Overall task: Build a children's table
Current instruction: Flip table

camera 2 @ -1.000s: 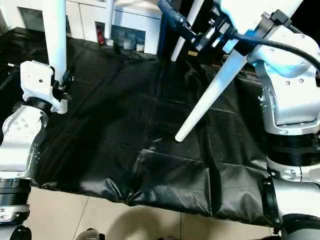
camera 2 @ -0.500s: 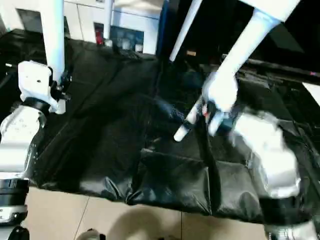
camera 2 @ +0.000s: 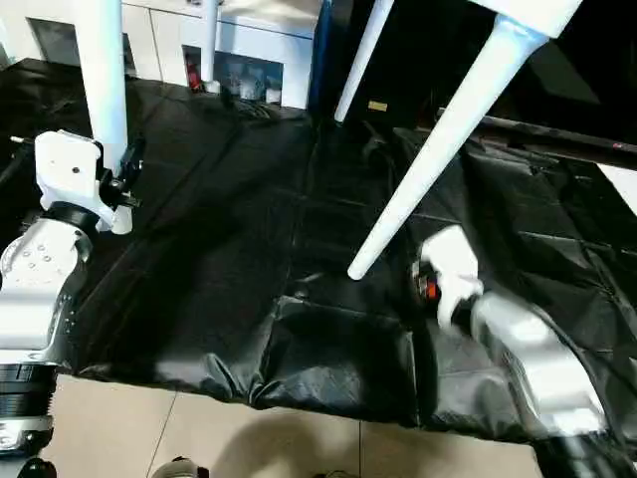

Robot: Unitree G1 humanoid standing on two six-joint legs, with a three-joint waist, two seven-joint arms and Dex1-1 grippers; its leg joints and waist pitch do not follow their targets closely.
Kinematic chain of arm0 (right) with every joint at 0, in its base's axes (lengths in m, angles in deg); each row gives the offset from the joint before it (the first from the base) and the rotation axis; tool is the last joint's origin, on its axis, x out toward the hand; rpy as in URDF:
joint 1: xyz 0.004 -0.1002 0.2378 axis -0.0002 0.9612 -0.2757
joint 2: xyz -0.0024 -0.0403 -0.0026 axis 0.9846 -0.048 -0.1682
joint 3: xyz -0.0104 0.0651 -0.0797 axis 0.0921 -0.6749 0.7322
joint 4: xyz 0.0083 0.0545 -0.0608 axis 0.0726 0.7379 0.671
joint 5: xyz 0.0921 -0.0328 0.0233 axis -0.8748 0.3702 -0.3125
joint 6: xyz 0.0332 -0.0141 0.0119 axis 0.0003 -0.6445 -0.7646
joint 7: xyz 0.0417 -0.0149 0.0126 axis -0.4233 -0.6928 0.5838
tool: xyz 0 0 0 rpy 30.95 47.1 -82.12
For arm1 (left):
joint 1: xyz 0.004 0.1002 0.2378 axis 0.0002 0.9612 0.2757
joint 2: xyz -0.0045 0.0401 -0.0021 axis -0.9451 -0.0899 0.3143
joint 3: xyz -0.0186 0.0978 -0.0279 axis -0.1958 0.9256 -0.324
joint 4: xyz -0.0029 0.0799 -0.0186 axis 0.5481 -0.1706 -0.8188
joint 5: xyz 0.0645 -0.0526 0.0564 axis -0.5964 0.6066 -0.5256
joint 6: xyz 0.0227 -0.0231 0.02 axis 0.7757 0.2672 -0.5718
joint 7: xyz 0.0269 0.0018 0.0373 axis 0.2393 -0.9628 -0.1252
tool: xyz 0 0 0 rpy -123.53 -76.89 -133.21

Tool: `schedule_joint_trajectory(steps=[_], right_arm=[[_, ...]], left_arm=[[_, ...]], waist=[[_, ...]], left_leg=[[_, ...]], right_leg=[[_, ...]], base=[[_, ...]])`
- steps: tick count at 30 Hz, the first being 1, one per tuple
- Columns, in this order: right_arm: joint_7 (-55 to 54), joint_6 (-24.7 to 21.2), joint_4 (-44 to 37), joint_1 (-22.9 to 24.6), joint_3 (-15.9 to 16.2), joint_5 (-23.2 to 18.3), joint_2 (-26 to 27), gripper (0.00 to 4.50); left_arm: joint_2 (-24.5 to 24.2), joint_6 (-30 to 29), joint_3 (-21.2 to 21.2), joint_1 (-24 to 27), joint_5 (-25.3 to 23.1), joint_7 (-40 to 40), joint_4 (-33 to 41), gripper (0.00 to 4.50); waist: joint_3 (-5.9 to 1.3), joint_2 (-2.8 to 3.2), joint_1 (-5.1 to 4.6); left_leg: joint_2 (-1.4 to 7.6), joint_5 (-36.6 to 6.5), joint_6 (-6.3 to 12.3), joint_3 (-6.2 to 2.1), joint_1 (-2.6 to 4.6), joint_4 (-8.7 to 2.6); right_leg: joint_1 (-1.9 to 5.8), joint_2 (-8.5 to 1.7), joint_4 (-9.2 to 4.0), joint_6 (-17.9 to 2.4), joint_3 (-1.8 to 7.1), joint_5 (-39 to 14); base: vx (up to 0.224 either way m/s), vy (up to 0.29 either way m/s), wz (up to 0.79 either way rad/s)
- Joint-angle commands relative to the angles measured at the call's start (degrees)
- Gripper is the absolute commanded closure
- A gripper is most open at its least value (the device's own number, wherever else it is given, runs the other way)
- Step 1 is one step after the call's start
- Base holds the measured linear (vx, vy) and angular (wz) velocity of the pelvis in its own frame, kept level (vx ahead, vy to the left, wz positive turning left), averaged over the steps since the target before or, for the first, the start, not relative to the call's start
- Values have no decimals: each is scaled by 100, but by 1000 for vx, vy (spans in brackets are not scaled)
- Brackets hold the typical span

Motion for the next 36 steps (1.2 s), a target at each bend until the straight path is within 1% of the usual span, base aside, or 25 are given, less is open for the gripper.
schedule_joint_trajectory(steps=[1, 3, 4, 5, 6, 7, 8, 9, 10, 11, 12, 13, 14, 15, 16, 17, 18, 19, 20, 26, 29, 30, 34, 35, 36], right_arm=[[-393, 422, 377, -275, -307, -65, 284, 0], [-525, 718, 676, -478, -451, -174, 534, 0], [-565, 879, 887, -607, -529, -253, 674, 0], [-603, 1057, 1148, -762, -611, -337, 828, 0], [-703, 1251, 1514, -968, -671, -365, 974, 0], [-681, 1373, 1751, -1100, -708, -375, 1056, 0], [-657, 1493, 2007, -1240, -747, -391, 1129, 0], [-674, 1674, 2306, -1404, -773, -358, 1190, 0], [-667, 1830, 2567, -1553, -792, -340, 1240, 0], [-691, 2000, 2851, -1709, -827, -303, 1292, 0], [-743, 2261, 3364, -1998, -860, -223, 1352, 18], [-744, 2281, 3406, -2022, -863, -218, 1357, 18], [-683, 2411, 3763, -2231, -926, -253, 1408, 28], [-533, 2504, 4047, -2394, -964, -296, 1442, 39], [-484, 2524, 4111, -2430, -967, -307, 1448, 55], [-341, 2613, 4287, -2530, -971, -338, 1467, 55], [-281, 2692, 4426, -2608, -986, -350, 1481, 65], [-237, 2743, 4516, -2655, -1002, -365, 1491, 65], [-125, 2764, 4554, -2689, -1019, -408, 1503, 82], [692, 3109, 4843, -2748, -998, -472, 1524, 135], [1190, 3219, 4574, -2572, -964, -574, 1547, 155], [1200, 3221, 4562, -2565, -963, -577, 1547, 174], [1429, 3236, 4199, -2331, -916, -644, 1545, 201], [1443, 3236, 4163, -2306, -908, -647, 1543, 212], [1487, 3236, 3968, -2178, -879, -656, 1536, 217]], left_arm=[[-60, 73, 133, -8, -71, -99, 106, 291], [-57, 74, 141, 6, -70, -100, 102, 291], [-57, 75, 148, 14, -71, -99, 96, 291], [-56, 76, 157, 25, -72, -98, 90, 291], [-54, 73, 165, 37, -70, -102, 82, 291], [-60, 72, 172, 45, -69, -116, 77, 291], [-67, 74, 179, 52, -71, -126, 70, 291], [-75, 76, 182, 60, -71, -135, 64, 291], [-86, 73, 184, 68, -69, -148, 63, 291], [-95, 69, 186, 76, -69, -158, 64, 291], [-111, 61, 191, 94, -68, -179, 66, 291], [-113, 60, 192, 95, -68, -182, 66, 291], [-130, 54, 205, 112, -70, -199, 67, 291], [-142, 48, 220, 128, -71, -208, 70, 291], [-144, 47, 224, 136, -72, -210, 74, 291], [-152, 47, 239, 158, -78, -219, 88, 291], [-154, 46, 247, 170, -80, -224, 97, 291], [-153, 42, 251, 186, -78, -227, 114, 291], [-146, 29, 254, 213, -76, -224, 139, 291], [-128, 28, 297, 344, -72, -221, 172, 291], [-138, 41, 319, 376, -68, -237, 141, 291], [-139, 41, 319, 377, -67, -238, 140, 291], [-156, 57, 342, 404, -50, -247, 103, 291], [-158, 58, 344, 407, -49, -248, 101, 291], [-164, 56, 348, 426, -44, -259, 100, 291]], waist=[[-376, 120, -27], [-400, 127, -19], [-407, 141, -28], [-416, 142, -35], [-420, 176, -17], [-419, 176, -18], [-437, 166, -24], [-435, 188, 2], [-438, 198, -7], [-441, 186, -9], [-441, 177, 3], [-443, 186, -15], [-424, 176, -8], [-431, 160, -21], [-431, 165, -25], [-423, 141, -23], [-422, 156, -15], [-424, 156, -19], [-426, 122, -14], [-423, 159, 0], [-430, 168, 3], [-428, 168, 6], [-430, 184, 20], [-427, 184, 23], [-425, 158, 28]], left_leg=[[50, -2201, -263, -23, 165, -451], [62, -2072, -292, -29, 156, -459], [64, -2103, -292, -21, 184, -453], [63, -2034, -292, -19, 165, -455], [72, -1935, -291, -11, 189, -452], [70, -1910, -288, 0, 196, -447], [60, -1828, -272, 1, 171, -442], [62, -1712, -263, 13, 187, -435], [63, -1676, -265, 13, 181, -438], [58, -1639, -270, 21, 173, -433], [61, -1625, -266, 22, 175, -434], [59, -1641, -276, 18, 167, -430], [51, -1712, -274, 25, 166, -441], [61, -1821, -267, 18, 172, -441], [57, -1830, -263, 12, 159, -444], [64, -1851, -241, 18, 164, -445], [67, -1854, -226, 17, 171, -444], [68, -1849, -218, 18, 168, -442], [72, -1812, -194, 23, 170, -438], [84, -1837, -141, 23, 172, -445], [86, -1808, -111, 24, 166, -443], [90, -1790, -101, 21, 165, -447], [91, -1735, -86, 26, 183, -448], [93, -1754, -90, 25, 182, -454], [94, -1793, -93, 28, 183, -454]], right_leg=[[189, -236, -484, -608, 125, -2016], [216, -231, -446, -641, 125, -1748], [192, -228, -427, -714, 125, -1614], [219, -225, -401, -766, 127, -1449], [214, -210, -387, -812, 131, -1221], [203, -208, -379, -851, 132, -1131], [242, -222, -346, -922, 128, -1023], [242, -208, -347, -938, 131, -888], [244, -214, -325, -998, 128, -782], [262, -212, -317, -1023, 125, -736], [265, -218, -316, -1029, 124, -720], [262, -225, -299, -1062, 123, -752], [272, -217, -334, -1023, 123, -914], [265, -233, -328, -1031, 123, -1039], [281, -237, -330, -1031, 122, -1072], [267, -232, -339, -1017, 121, -1123], [263, -235, -346, -1010, 124, -1144], [264, -238, -343, -1020, 127, -1134], [261, -238, -339, -1037, 124, -1125], [256, -232, -339, -1099, 124, -1107], [268, -232, -335, -1142, 126, -1015], [271, -232, -331, -1149, 124, -983], [265, -221, -325, -1188, 120, -892], [266, -219, -330, -1176, 119, -918], [264, -222, -340, -1161, 121, -978]], base=[[0, 0, 0], [0, 0, 0], [0, 0, 0], [0, 0, 0], [0, 0, 0], [0, 0, 0], [0, 0, 0], [0, 0, 0], [0, 0, 0], [0, 0, 0], [0, 0, 0], [0, 0, 0], [0, 0, 0], [0, 0, 0], [0, 0, 0], [0, 0, 0], [0, 0, 0], [0, 0, 0], [0, 0, 0], [0, 0, 0], [0, 0, 0], [0, 0, 0], [0, 0, 0], [0, 0, 0], [0, 0, 0]])
